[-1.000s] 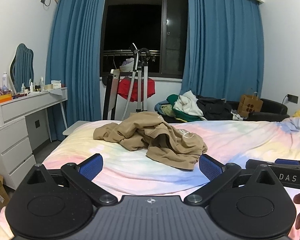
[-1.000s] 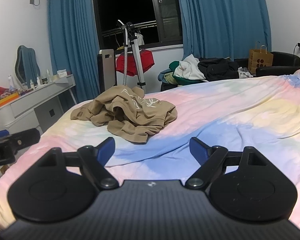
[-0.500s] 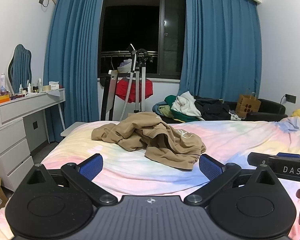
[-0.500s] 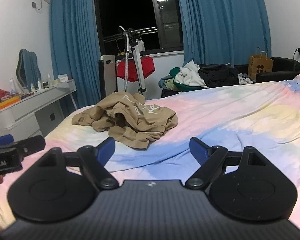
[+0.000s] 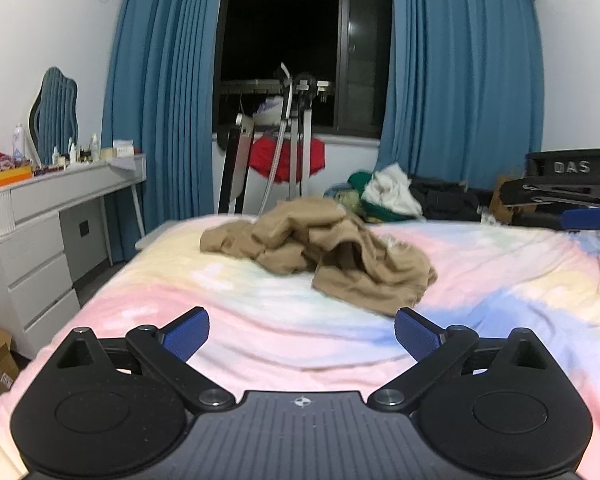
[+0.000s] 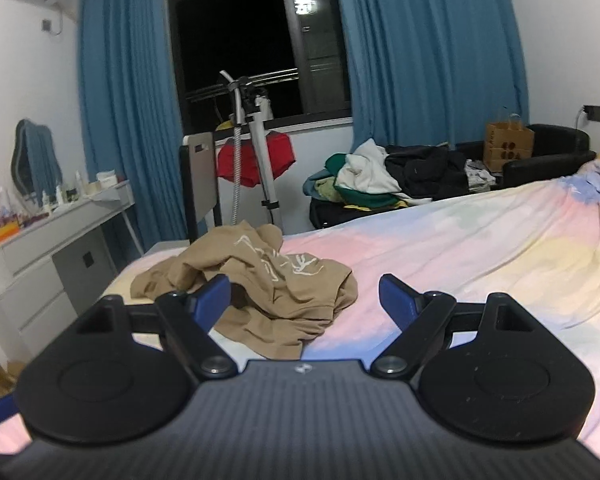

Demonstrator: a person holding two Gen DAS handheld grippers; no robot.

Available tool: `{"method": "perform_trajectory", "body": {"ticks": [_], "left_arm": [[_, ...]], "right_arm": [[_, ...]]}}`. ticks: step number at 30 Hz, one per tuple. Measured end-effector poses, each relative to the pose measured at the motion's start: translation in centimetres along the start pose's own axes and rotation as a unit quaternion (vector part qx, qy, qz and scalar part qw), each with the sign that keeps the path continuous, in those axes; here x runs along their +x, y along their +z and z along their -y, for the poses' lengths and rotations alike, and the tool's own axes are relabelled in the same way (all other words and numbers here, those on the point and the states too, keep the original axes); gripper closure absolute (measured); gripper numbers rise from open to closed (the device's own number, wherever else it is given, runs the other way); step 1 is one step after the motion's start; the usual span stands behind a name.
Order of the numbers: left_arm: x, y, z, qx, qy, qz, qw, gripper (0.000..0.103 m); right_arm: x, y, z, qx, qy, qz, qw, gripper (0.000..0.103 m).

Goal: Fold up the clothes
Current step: 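Lower the left gripper onto the tan T-shirt and close on the fabric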

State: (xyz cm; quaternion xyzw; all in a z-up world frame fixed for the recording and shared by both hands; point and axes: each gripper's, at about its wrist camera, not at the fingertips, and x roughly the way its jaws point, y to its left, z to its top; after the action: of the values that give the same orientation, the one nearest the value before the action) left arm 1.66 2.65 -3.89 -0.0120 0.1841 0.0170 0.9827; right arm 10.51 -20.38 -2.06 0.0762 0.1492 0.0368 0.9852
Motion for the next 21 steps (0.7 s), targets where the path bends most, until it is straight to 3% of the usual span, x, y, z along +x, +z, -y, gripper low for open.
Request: {"method": "perform_trajectory", "body": {"ticks": [5,12,15,20,21], "left_arm": [[5.3,0.0,1.5,0.015,0.019,-0.009,0.9997,0.006],[16.9,0.9,6.2,0.117,0.045,0.007,0.9921,0.009],[22.2,1.3,7.9,0.153,0.062,0.003,0.9863,0.016],[28.7,2.7,9.2,0.163,0.083,0.017,0.9830,0.024],[29.9,3.0,9.5,0.165,0.086,0.021,0.9822,0.029]], "right_arm": [[0.1,-2.1,1.9,0.014,0.006,-0.018,1.000,0.020],[0.4,-2.1,4.5,0.043,0.006,-0.013,0.999,0.020],[1.2,-2.4,5.8,0.050,0.006,-0.010,0.999,0.020],[3.1,-3.5,7.9,0.069,0.002,-0.019,0.997,0.020],[3.8,-3.8,8.1,0.069,0.001,-0.026,0.997,0.020]]}}
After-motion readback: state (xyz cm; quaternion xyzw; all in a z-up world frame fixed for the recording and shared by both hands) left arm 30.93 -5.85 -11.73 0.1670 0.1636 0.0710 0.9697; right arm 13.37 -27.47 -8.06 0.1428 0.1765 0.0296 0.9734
